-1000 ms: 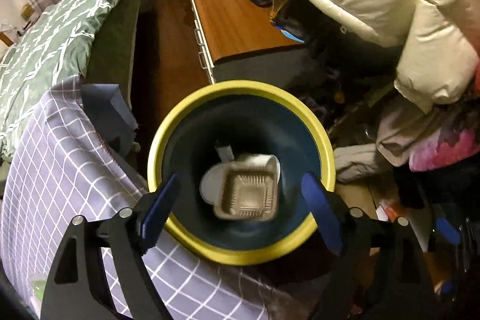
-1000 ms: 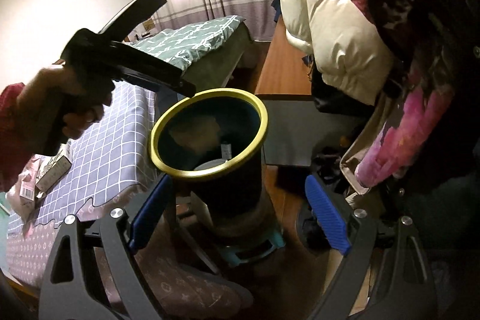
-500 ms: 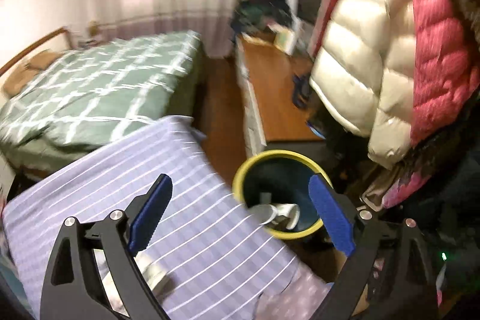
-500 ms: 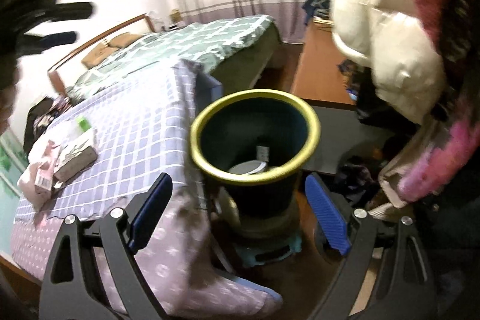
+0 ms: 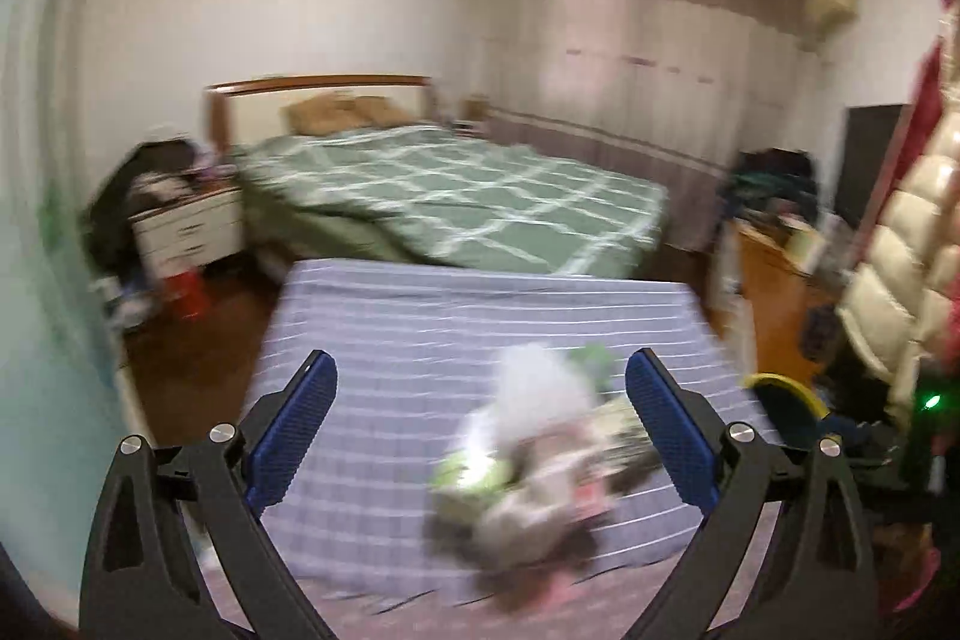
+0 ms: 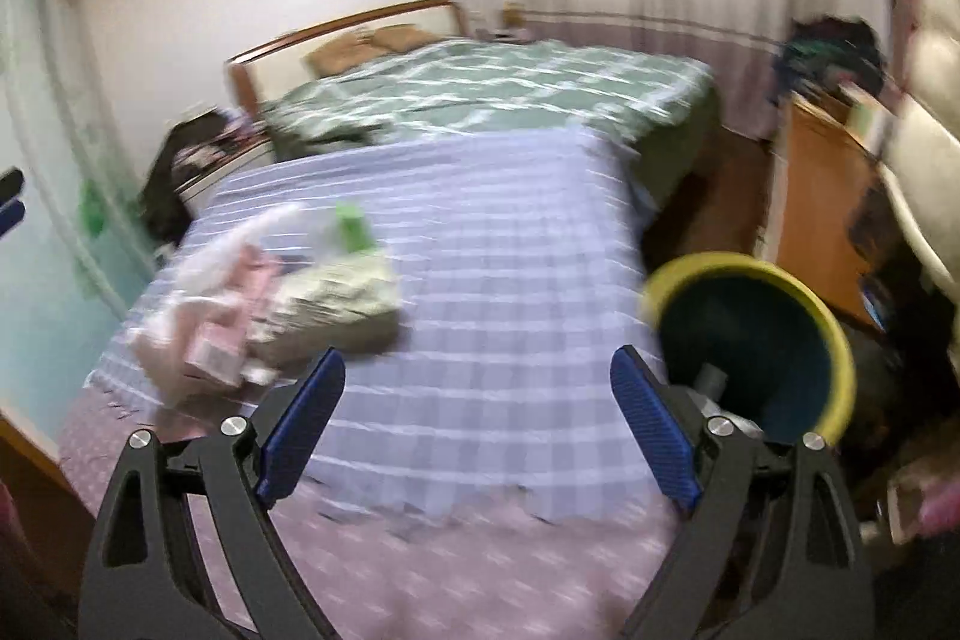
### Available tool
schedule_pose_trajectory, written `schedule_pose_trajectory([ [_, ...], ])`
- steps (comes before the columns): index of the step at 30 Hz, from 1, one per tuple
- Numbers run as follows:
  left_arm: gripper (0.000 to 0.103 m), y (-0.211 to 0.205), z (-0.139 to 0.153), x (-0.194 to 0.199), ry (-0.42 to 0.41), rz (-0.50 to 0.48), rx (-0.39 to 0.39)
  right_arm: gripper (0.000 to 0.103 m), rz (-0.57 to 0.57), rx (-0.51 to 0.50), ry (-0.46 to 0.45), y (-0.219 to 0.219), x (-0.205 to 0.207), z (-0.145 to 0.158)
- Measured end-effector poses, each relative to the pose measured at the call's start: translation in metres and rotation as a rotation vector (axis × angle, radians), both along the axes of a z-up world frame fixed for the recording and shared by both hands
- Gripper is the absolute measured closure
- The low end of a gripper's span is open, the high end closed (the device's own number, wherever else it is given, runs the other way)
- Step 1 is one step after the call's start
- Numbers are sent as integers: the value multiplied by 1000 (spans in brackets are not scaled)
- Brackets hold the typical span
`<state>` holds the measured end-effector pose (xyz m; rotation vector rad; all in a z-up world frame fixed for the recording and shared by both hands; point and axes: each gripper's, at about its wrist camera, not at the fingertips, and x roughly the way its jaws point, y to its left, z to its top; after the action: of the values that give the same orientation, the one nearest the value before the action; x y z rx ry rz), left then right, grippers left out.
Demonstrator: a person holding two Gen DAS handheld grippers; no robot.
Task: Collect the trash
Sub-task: 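Grasp the white foam net with the right tool and lift it, then carry the foam net with the right tool and release it into the bin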
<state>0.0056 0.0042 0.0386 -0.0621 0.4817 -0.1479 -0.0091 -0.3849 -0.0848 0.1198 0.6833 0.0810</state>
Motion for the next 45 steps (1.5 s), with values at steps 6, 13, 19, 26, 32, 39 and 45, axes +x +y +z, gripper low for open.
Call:
schedule_pose_trajectory([
  [6, 7, 43, -20, -18, 9, 95, 32, 29, 213, 24, -23, 83, 48, 19],
  [13, 7, 48, -30, -12, 18, 80, 40, 36, 310, 76, 94, 147, 128, 17],
  [19, 7, 51, -41, -1, 35, 89, 40, 36, 270, 80, 208, 164, 177, -1],
  [26, 7, 49, -46, 10, 41, 90, 38, 50, 259, 84, 269, 178, 194, -23],
  [32, 7, 49, -50, 11, 47, 86, 51, 85, 257, 90, 249, 183, 194, -22],
  [39, 7, 41, -54, 14, 58, 74, 55, 91, 270, 133, 165, 177, 182, 3],
  [45, 7, 37, -54, 14, 54, 62, 64, 91, 260, 153, 86, 160, 163, 29],
])
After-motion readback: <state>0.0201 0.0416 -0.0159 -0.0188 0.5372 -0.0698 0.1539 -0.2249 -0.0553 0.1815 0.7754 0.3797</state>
